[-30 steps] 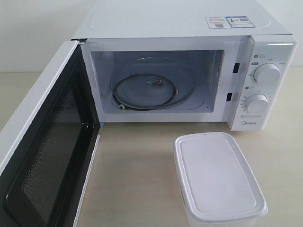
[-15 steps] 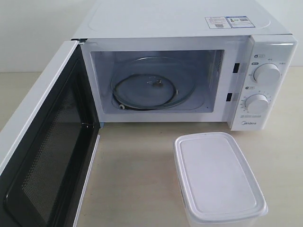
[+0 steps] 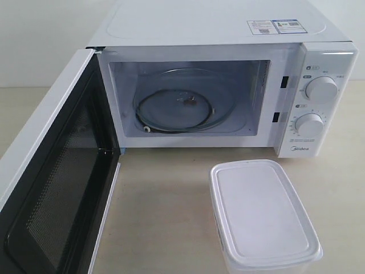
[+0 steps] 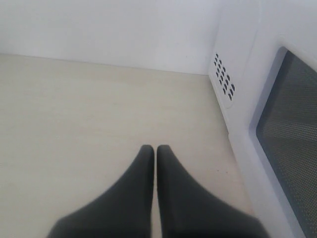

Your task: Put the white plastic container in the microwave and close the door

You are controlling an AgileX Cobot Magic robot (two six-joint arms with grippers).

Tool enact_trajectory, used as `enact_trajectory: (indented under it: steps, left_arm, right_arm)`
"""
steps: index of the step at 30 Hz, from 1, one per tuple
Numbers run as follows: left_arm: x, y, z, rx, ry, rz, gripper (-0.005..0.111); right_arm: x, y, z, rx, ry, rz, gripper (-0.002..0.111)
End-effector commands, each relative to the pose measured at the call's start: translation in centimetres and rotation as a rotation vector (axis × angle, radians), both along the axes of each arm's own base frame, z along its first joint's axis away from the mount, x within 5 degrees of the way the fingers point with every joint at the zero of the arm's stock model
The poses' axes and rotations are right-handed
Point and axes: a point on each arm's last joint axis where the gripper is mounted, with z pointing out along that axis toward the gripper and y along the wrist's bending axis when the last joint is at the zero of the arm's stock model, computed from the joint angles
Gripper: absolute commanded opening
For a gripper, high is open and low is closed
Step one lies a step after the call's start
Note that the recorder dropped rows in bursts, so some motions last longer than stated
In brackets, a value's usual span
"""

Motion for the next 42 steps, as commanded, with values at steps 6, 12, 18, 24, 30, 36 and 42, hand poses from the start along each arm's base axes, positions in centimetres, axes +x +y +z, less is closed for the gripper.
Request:
enact_trajectory:
  steps: [6,12,18,24,30,36,42]
  left_arm:
    - [0.0,0.0,-0.1,0.005,0.001,0.004,0.004]
    - [0.0,0.0,-0.1,0.005,0.001,0.004,0.004]
    - [0.0,0.0,-0.1,0.005,0.001,0.004,0.004]
    - [0.0,0.0,-0.1,0.005,0.001,0.004,0.004]
    - [0.0,0.0,-0.1,0.005,0.001,0.004,0.004]
    - [0.0,0.0,-0.1,0.005,0.001,0.004,0.004]
    - [0.0,0.0,-0.1,0.005,0.001,0.004,0.004]
  right_arm:
    - [1.2,-0.1,-0.3,0.024,0.016,-0.009,0.0]
    - [2.1,-0.1,-1.5,0.031,0.113,-0.004,0.0]
    - [4.2,-0.3,-5.2,0.082,0.276,-0.02,0.0]
    - [5.5,0.4,-10.6,0.102,0.428,0.043,0.0]
    - [6.5,2.2,-15.2,0.067,0.624,0.259,0.0]
    - [6.1,6.3,-17.9,0.024,0.742,0.474,0.0]
    - [5.3,8.9,-17.6,-0.008,0.711,0.609,0.0]
